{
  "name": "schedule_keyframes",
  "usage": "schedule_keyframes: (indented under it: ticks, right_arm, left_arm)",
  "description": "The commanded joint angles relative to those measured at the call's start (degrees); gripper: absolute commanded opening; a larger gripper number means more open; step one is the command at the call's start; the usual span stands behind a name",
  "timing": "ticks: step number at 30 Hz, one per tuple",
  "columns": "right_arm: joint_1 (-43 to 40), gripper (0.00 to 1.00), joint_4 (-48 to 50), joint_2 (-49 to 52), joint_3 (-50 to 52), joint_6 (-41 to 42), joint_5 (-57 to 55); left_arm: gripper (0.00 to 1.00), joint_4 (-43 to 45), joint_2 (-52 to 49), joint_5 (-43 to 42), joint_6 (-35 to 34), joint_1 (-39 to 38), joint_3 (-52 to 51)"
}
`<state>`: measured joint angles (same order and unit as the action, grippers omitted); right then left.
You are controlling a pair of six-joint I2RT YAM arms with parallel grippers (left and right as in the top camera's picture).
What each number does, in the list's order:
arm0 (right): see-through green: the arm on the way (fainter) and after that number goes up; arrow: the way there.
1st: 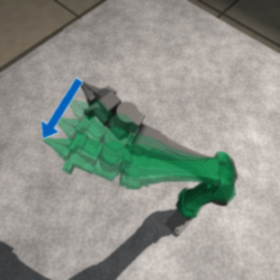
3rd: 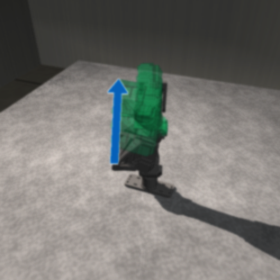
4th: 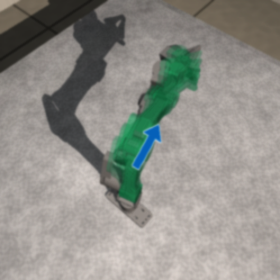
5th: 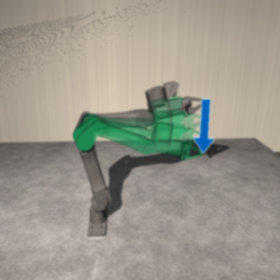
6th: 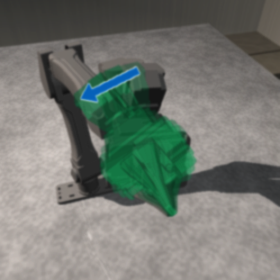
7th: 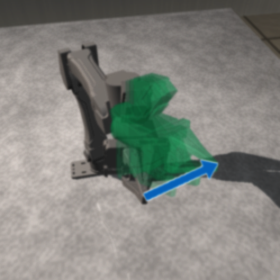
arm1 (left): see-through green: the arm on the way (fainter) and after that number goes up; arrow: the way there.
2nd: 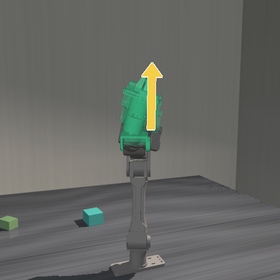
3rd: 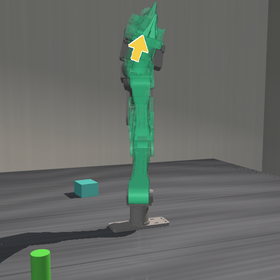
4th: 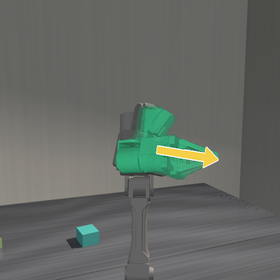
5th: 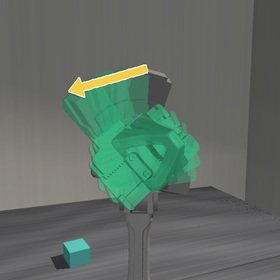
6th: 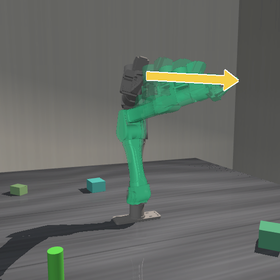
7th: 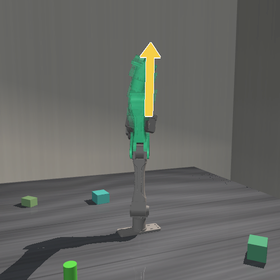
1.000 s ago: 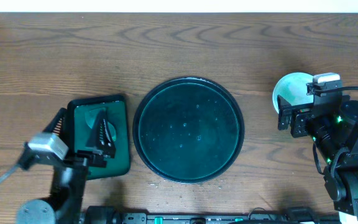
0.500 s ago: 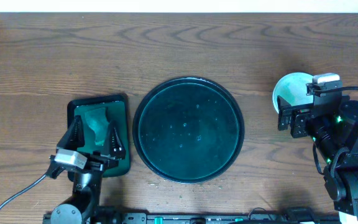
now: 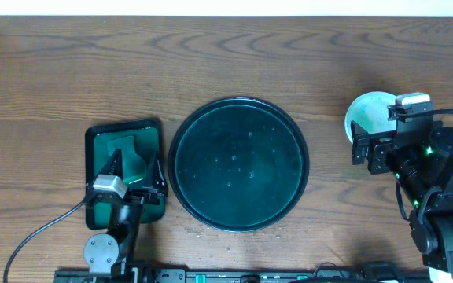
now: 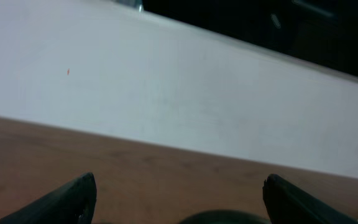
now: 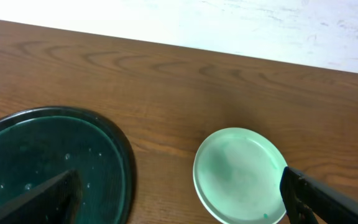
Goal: Clean dirty plates on tray and stack at the side
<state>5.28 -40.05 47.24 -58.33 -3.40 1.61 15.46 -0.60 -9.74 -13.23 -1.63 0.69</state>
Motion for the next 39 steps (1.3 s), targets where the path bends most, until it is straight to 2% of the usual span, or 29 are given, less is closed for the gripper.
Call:
schedule_keyframes:
  ticks: [1, 16, 39]
  right_arm:
    - [0.39, 0.99, -0.13, 0.02, -0.13, -0.52, -0.24]
    - [0.39, 0.99, -0.13, 0.02, -0.13, -0.52, -0.22]
    - [0.39, 0.99, -0.13, 0.00, -0.13, -0.52, -0.22]
  left_arm:
    - [0.86, -2.91, 0.50, 0.31, 0.55, -0.22, -0.46]
    - [0.86, -18.75, 0.50, -0.17, 0.52, -0.22, -0.46]
    - [0.86, -18.67, 0.37, -0.13, 0.55, -0.22, -0.46]
